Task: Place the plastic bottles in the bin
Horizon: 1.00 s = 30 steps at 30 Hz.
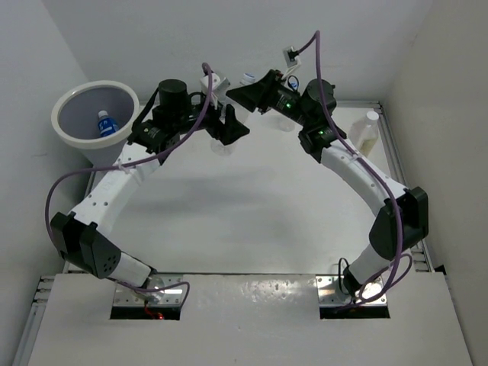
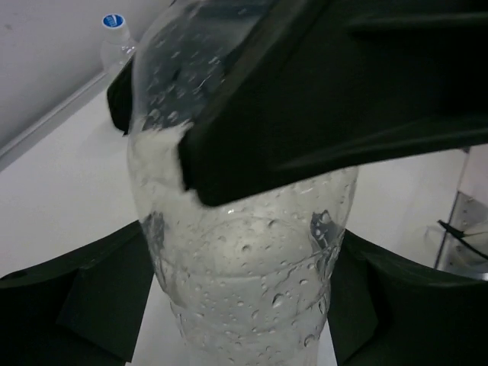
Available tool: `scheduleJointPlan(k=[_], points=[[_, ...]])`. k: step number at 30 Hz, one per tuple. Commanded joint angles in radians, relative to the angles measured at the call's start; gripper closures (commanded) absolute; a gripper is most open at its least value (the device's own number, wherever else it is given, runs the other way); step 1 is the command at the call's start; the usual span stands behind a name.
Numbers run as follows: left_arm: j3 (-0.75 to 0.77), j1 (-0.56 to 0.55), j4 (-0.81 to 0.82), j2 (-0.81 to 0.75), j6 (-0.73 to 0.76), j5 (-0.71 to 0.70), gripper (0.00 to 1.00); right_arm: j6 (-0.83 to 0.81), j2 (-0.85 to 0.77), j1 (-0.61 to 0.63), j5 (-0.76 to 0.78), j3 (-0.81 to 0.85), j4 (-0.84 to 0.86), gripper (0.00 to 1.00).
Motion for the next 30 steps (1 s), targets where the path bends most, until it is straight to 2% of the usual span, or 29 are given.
scheduleJointPlan(k=[1, 4, 5, 6, 7, 8, 10, 15, 16, 17, 20, 24, 30], points=[[0.024, 0.053, 0.102, -0.001, -0.119, 0.019, 0.17, 0.065, -0.06, 0.003, -0.027, -0.01, 0.069, 1.0], [0.006, 0.073, 0.127, -0.001, -0.141, 0.051, 0.32, 0.082, -0.06, 0.003, -0.034, -0.006, 0.066, 1.0], [0.006, 0.073, 0.136, -0.001, -0.158, 0.06, 0.44, 0.08, -0.056, -0.002, -0.034, -0.006, 0.063, 0.95], [0.006, 0.088, 0.147, -0.012, -0.184, 0.069, 0.51, 0.083, -0.051, -0.008, -0.032, -0.003, 0.05, 0.82], [0.006, 0.114, 0.165, -0.021, -0.199, 0.08, 0.59, 0.085, -0.043, -0.016, -0.024, 0.011, 0.05, 0.54], [0.006, 0.129, 0.165, -0.021, -0.216, 0.08, 0.77, 0.085, -0.039, -0.035, -0.02, 0.016, 0.028, 0.48], [0.016, 0.2, 0.165, -0.045, -0.253, 0.05, 0.9, 0.076, -0.02, -0.069, 0.021, 0.046, -0.002, 0.38], [0.116, 0.422, 0.093, -0.072, -0.285, -0.032, 0.97, -0.03, 0.047, -0.215, 0.095, 0.132, -0.049, 0.35], [0.158, 0.514, 0.081, -0.072, -0.297, -0.048, 0.97, -0.062, 0.07, -0.229, 0.106, 0.142, -0.062, 0.35], [0.182, 0.556, 0.072, -0.061, -0.297, -0.087, 0.99, -0.076, 0.09, -0.256, 0.109, 0.16, -0.065, 0.35], [0.249, 0.681, 0.046, -0.029, -0.235, -0.171, 0.99, -0.204, 0.133, -0.298, 0.134, 0.166, -0.078, 0.35], [0.249, 0.78, 0.045, 0.011, -0.155, -0.208, 0.99, -0.369, 0.177, -0.318, 0.179, 0.142, -0.061, 0.36], [0.182, 0.853, 0.058, 0.086, -0.078, -0.239, 0.97, -0.556, 0.311, -0.335, 0.209, 0.163, -0.05, 0.35]])
